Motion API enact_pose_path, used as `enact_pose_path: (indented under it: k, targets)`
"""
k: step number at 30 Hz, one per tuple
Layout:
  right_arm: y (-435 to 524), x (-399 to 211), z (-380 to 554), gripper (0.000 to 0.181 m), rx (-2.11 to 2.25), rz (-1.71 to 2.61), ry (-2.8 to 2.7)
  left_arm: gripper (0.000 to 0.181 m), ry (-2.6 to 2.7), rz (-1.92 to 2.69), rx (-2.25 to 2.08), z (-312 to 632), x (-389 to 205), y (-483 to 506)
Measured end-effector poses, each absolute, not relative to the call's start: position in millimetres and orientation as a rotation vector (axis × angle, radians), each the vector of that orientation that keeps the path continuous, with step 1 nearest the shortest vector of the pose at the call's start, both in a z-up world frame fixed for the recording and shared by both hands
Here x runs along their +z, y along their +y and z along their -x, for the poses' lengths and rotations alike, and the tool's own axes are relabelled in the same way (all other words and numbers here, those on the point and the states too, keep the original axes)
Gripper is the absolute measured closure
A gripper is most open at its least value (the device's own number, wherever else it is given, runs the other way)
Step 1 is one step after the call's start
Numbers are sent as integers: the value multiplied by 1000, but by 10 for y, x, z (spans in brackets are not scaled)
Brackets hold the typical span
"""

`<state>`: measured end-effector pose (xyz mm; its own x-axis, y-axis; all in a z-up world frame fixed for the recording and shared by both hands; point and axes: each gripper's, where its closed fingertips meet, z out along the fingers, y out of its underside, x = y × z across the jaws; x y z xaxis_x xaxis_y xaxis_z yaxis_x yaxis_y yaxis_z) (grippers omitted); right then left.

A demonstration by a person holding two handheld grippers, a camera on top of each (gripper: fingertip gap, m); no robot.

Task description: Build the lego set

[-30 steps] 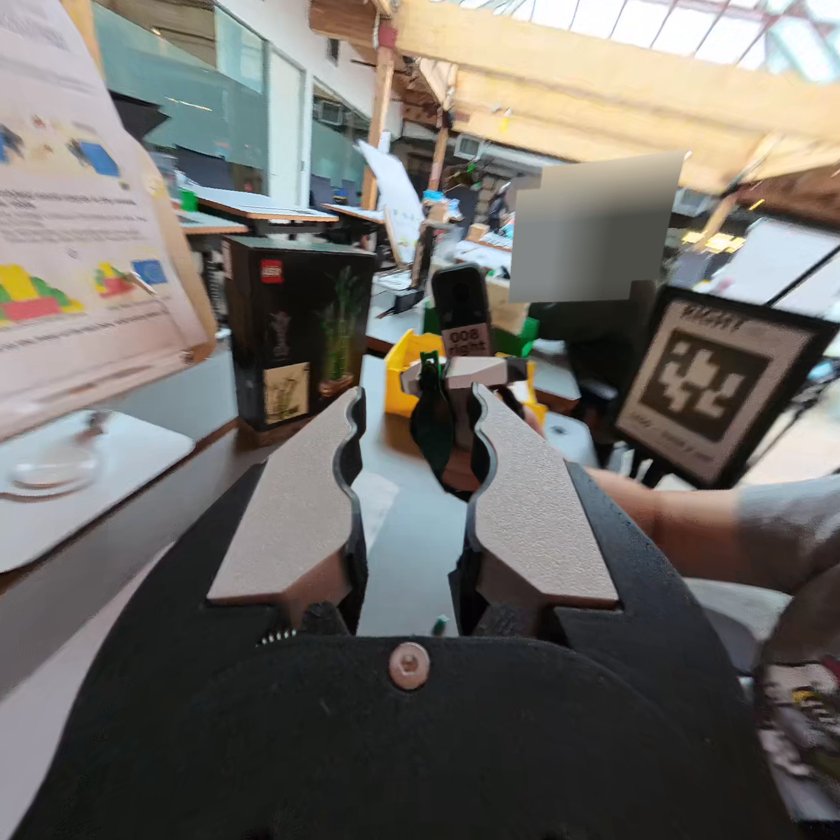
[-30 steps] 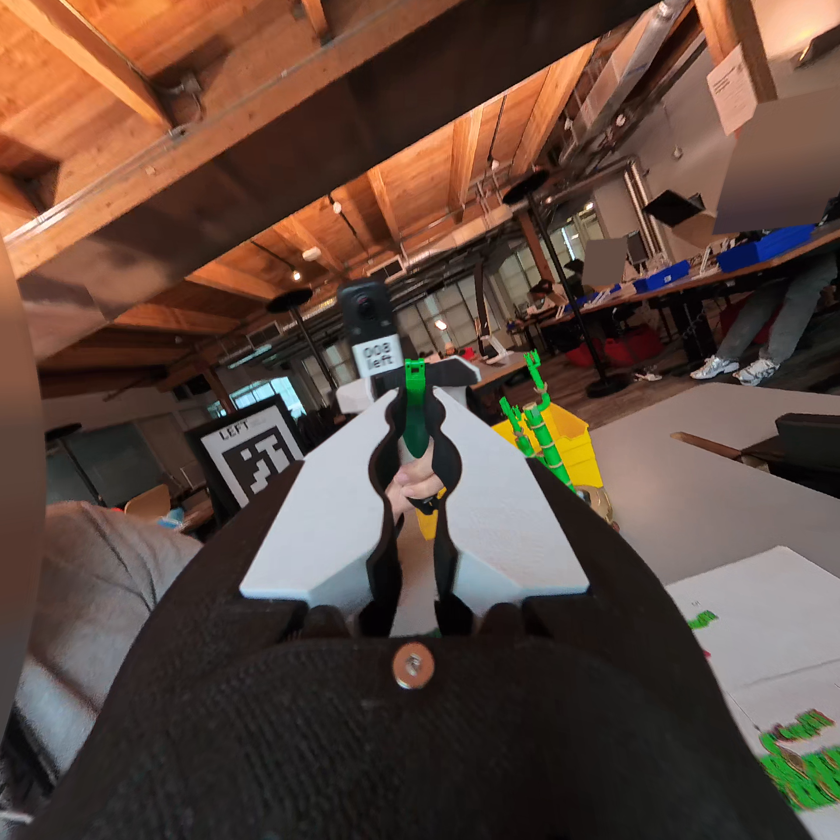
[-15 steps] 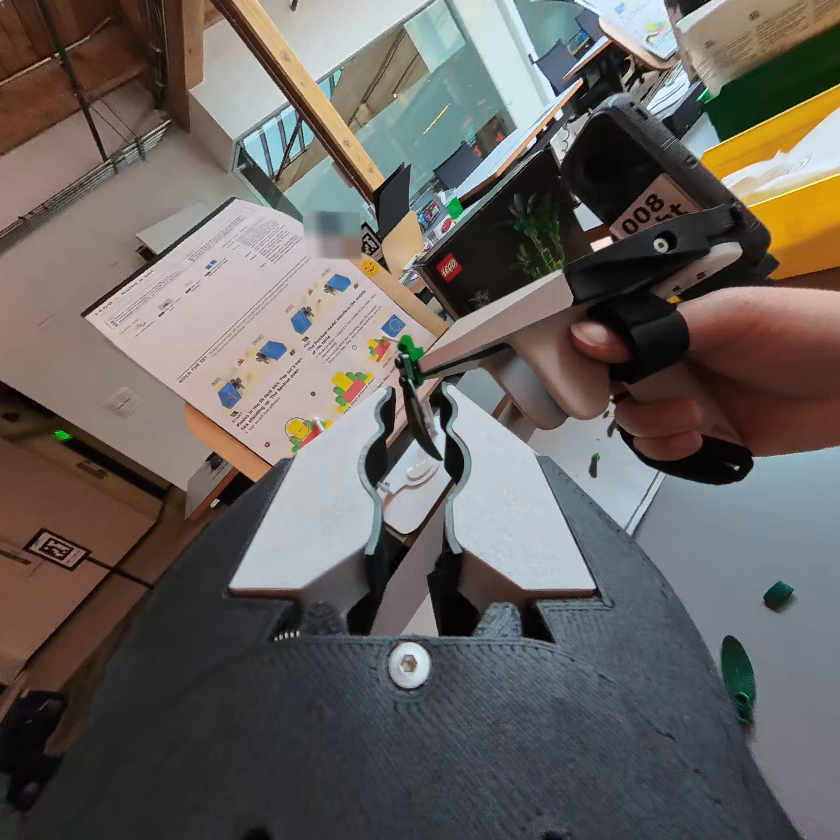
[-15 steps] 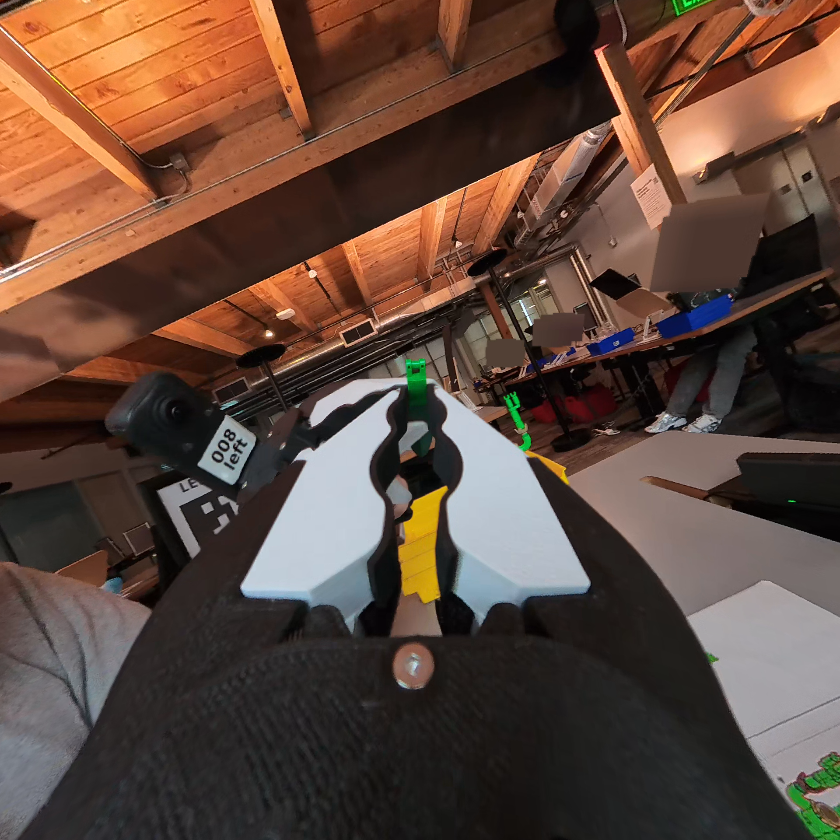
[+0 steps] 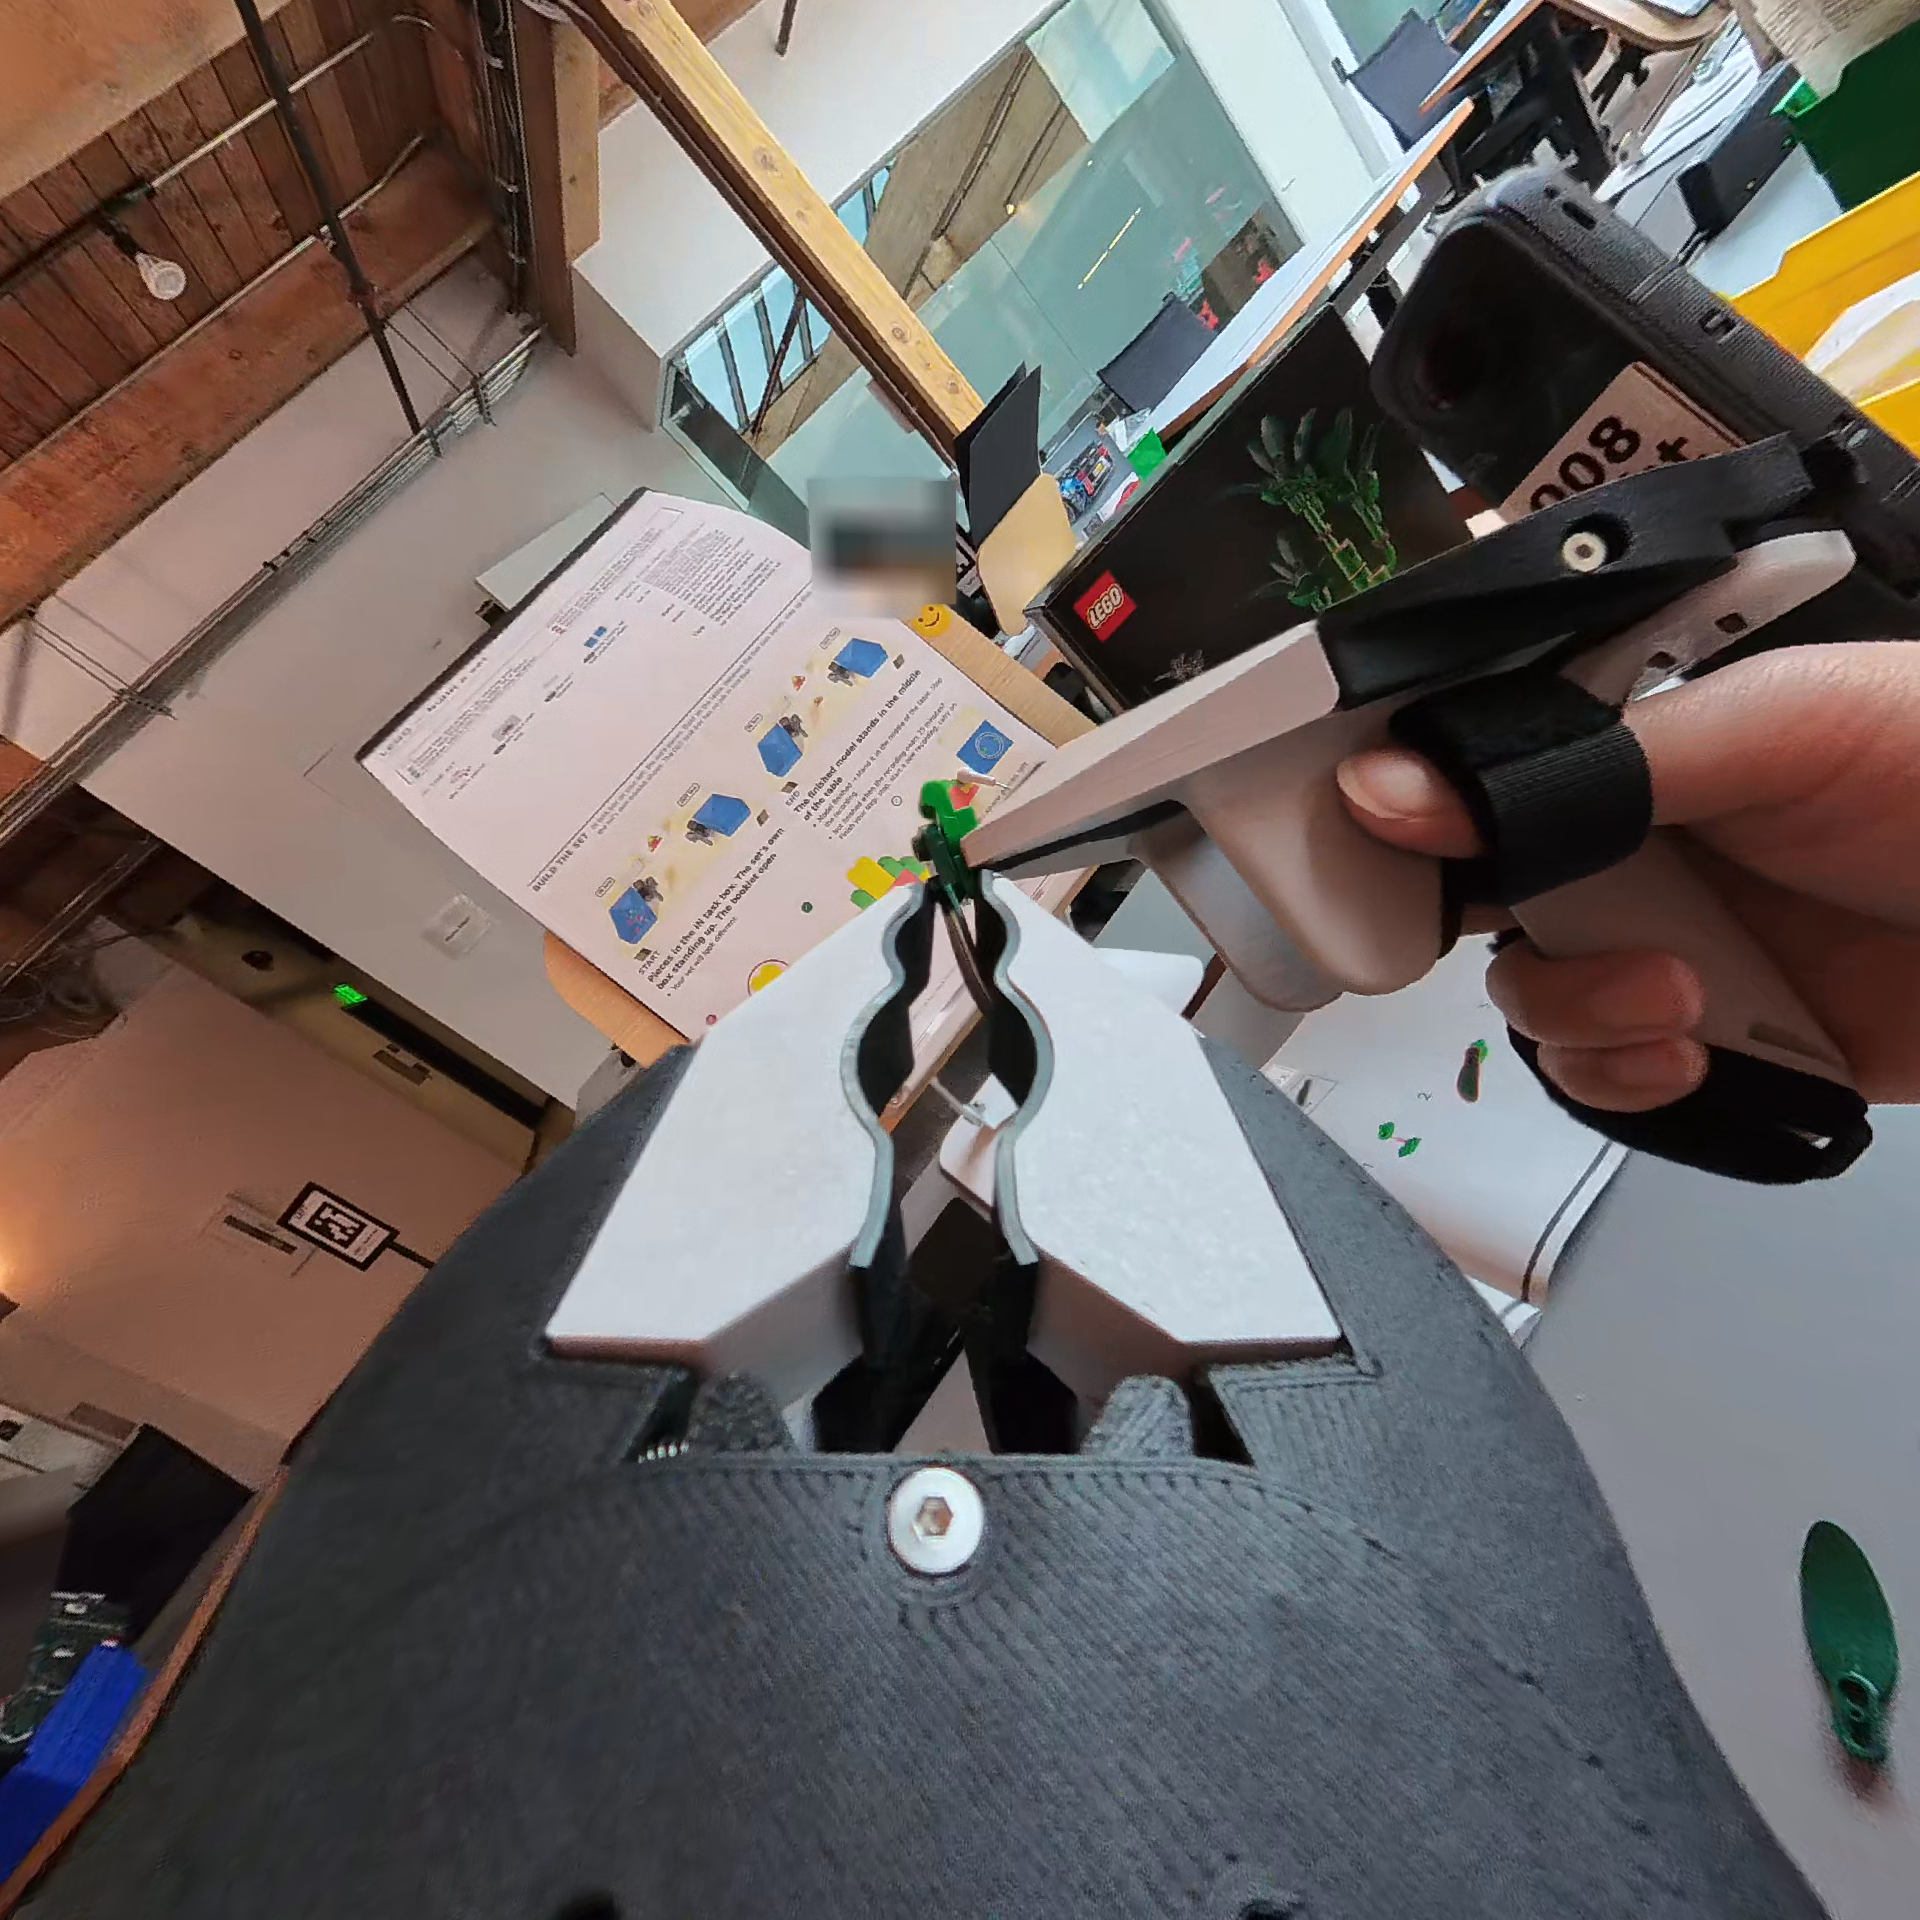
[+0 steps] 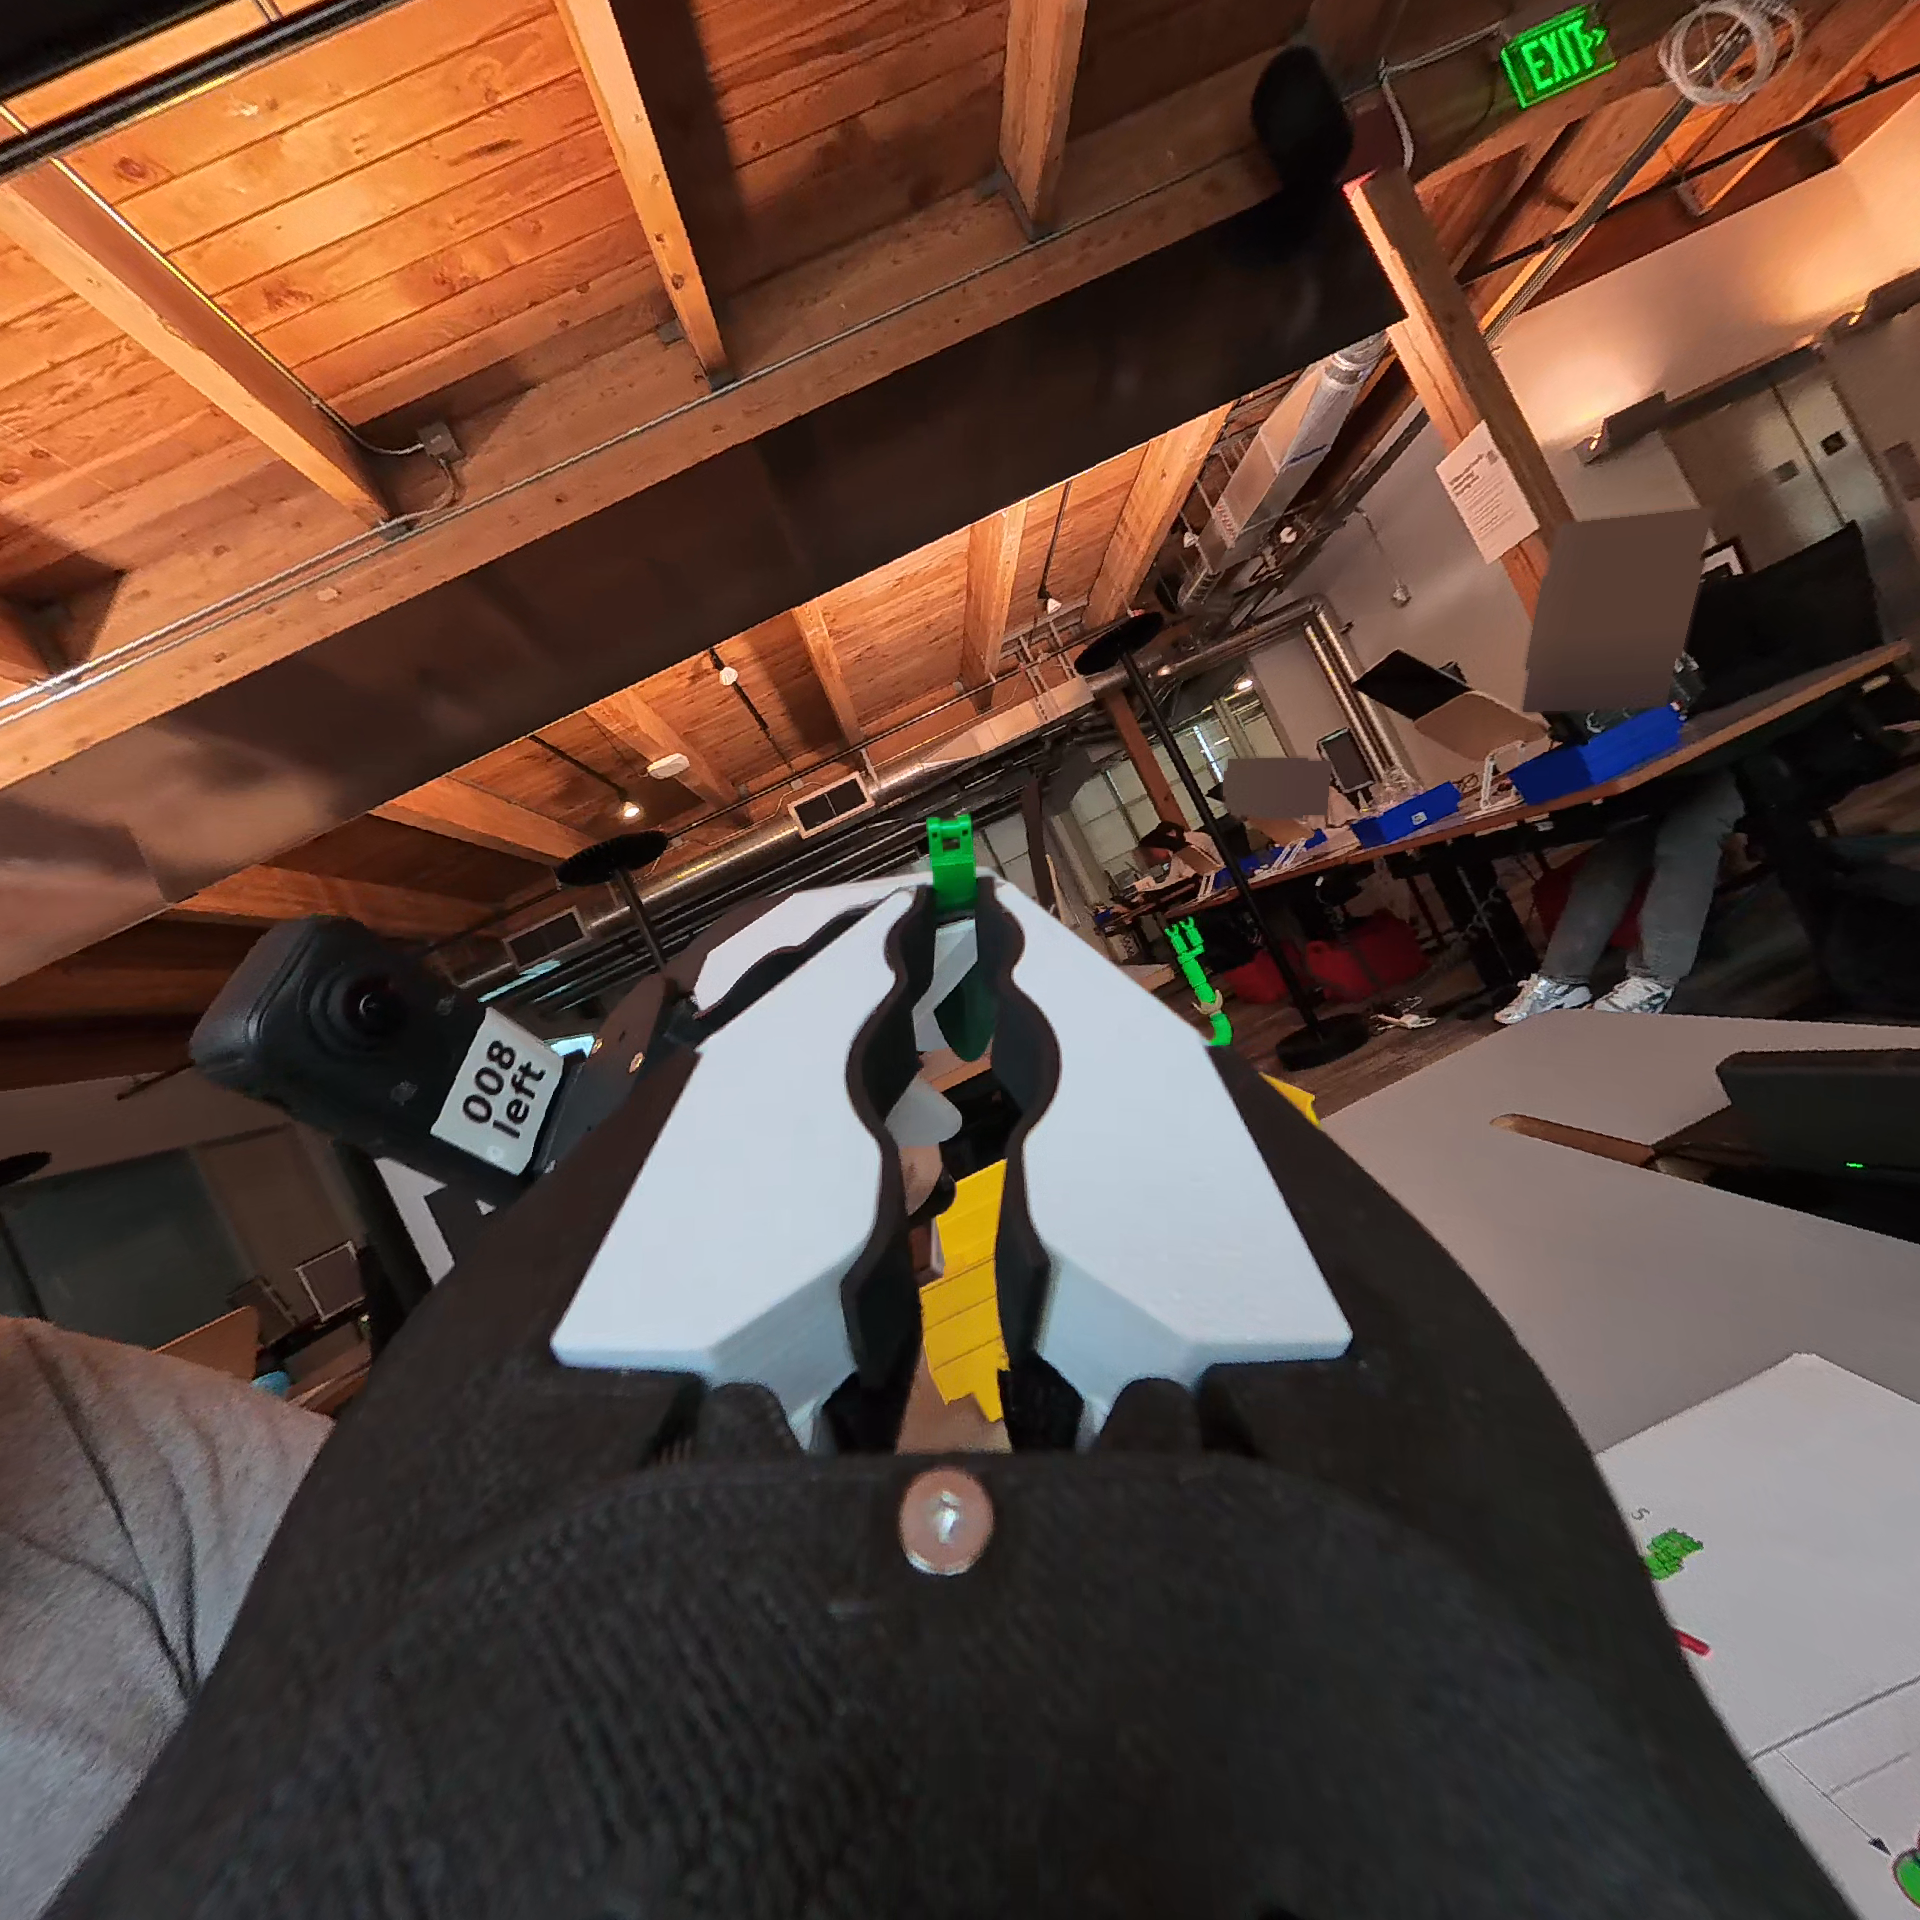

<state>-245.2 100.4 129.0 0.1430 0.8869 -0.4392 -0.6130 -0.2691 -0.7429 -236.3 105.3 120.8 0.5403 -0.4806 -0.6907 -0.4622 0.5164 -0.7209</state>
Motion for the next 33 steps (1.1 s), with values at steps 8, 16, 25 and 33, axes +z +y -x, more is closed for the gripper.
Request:
enact_pose_path:
  k: [8,16,25,33]
  targets:
    - [1047,1242,2469,175,1467,1141,-347,176,1096,1094,-10,2377,1147,1093]
    - [768,992,2352,147,846,1143,-1134,175,1559,1111,-181,2405,666,779]
    - [396,452,2407,159,234,1163,-1665,175,1814,1024,-143,2280,347,449]
    - [357,404,2378,171,202,1187,-1714,175,1853,1029,-142,2251,315,375]
